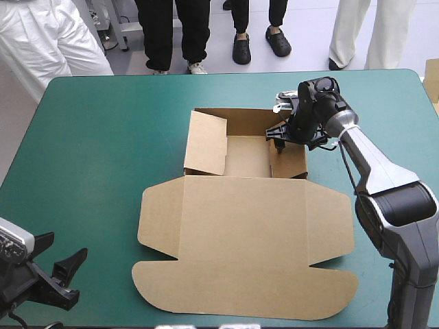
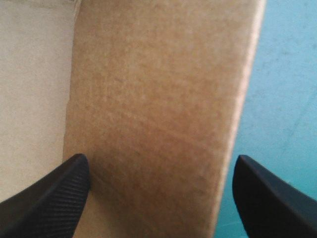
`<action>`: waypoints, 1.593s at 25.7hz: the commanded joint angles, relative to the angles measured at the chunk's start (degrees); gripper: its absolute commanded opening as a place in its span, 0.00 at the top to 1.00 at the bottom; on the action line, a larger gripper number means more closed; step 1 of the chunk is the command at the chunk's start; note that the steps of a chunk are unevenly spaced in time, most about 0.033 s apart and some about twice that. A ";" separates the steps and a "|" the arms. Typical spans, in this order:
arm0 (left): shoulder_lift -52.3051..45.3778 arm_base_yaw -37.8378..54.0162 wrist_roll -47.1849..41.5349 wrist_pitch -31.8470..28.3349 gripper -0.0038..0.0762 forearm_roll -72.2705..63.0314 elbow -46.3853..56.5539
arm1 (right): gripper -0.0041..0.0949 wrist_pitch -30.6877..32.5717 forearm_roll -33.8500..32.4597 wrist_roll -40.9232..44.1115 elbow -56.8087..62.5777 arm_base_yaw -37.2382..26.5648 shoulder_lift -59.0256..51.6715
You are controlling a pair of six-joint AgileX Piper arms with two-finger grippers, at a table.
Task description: Fold the box
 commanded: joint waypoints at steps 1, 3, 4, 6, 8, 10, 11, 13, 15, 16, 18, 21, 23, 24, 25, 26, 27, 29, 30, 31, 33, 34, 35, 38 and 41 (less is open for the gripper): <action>0.58 -0.25 -0.40 -3.29 0.38 -0.17 -1.04 | 0.24 0.66 -0.75 -0.29 -1.31 -0.25 -2.07; 0.58 -0.25 -0.40 -2.49 0.38 -0.17 -1.04 | 0.31 0.66 0.00 -0.29 -1.31 -0.25 -1.26; 0.58 -0.25 -0.40 -2.17 0.38 -0.17 -1.04 | 0.35 0.66 0.00 -0.29 -1.31 -0.25 -0.84; 0.58 -0.25 -0.40 -1.79 0.39 -0.17 -1.04 | 0.43 0.66 0.00 -0.29 -1.31 -0.25 -0.47; 0.58 -0.25 -0.40 -1.16 0.39 -0.17 -1.04 | 0.57 0.66 0.00 -0.29 -1.31 -0.25 -0.34; 0.58 -0.25 -0.40 -0.45 0.39 0.20 -1.04 | 0.86 0.66 -2.09 -0.40 -1.31 -0.25 -0.34; 0.58 -0.25 -0.40 -0.33 0.39 0.20 -1.04 | 0.98 0.66 -2.97 -0.72 -1.31 -0.25 -0.34; 0.58 -0.25 -0.40 -0.33 0.39 0.20 -1.04 | 0.97 0.66 -6.77 -0.29 -1.31 -0.25 -0.34; 0.58 -0.25 -0.40 -0.33 0.39 0.29 -1.04 | 0.97 0.66 -11.92 -0.02 -1.31 -0.25 -0.34; 0.58 -0.25 -0.40 -0.33 0.39 0.29 -1.04 | 0.97 0.66 -13.41 -0.02 -1.31 -0.25 -0.63; 0.58 -0.25 -0.40 -0.33 0.39 0.29 -1.04 | 0.97 0.66 -15.91 -0.55 -1.31 -0.25 -1.12; 0.58 -0.25 -0.40 -0.33 0.39 0.43 -1.04 | 0.97 0.66 -19.65 -1.04 -1.31 -0.25 -2.22; 0.58 -0.25 0.00 -0.33 0.39 0.43 -1.04 | 0.98 0.66 -22.33 -1.78 -1.31 -0.49 -3.00; 0.58 -0.25 0.00 -0.33 0.39 0.43 -1.04 | 0.98 0.66 -22.80 -1.78 -1.31 -0.91 -3.14; 0.58 -0.25 0.00 -0.25 0.39 0.43 -1.04 | 0.98 0.66 -22.79 -1.90 -1.31 -1.48 -3.67; 0.58 -0.25 -0.15 -0.10 0.39 0.43 -1.04 | 0.98 0.66 -22.79 -2.38 -1.31 -2.26 -4.13; 0.58 -0.25 -0.15 -0.10 0.39 0.43 -1.04 | 0.98 0.66 -22.79 -2.89 -1.31 -3.05 -4.36; 0.58 -0.25 -0.04 -0.10 0.39 0.43 -1.15 | 0.98 0.66 -23.21 -3.11 -1.31 -5.36 -5.42; 0.58 -0.25 -0.04 -0.10 0.39 0.43 -1.25 | 0.98 0.66 -23.21 -3.11 -1.31 -6.67 -5.84; 0.58 -0.25 -0.04 -0.10 0.39 0.43 -1.25 | 0.98 0.66 -23.21 -3.11 -1.31 -7.90 -6.23; 0.58 -0.25 -0.04 -0.10 0.39 0.43 -1.25 | 0.98 0.66 -22.14 -3.72 -1.31 -11.26 -7.14; 0.58 -0.25 -0.04 -0.10 0.39 0.43 -1.25 | 0.98 0.66 -21.83 -3.72 -1.31 -13.05 -7.56; 0.58 -0.25 0.06 -0.10 0.39 0.43 -1.25 | 0.98 0.66 -21.12 -4.26 -1.31 -14.89 -7.83; 0.58 -0.25 0.77 -0.10 0.39 0.43 -1.25 | 0.98 0.66 -18.62 -5.33 -1.31 -20.32 -8.34; 0.58 -0.25 0.92 -0.10 0.39 0.56 -1.25 | 0.98 0.03 -16.09 -5.77 -1.31 -27.53 -8.10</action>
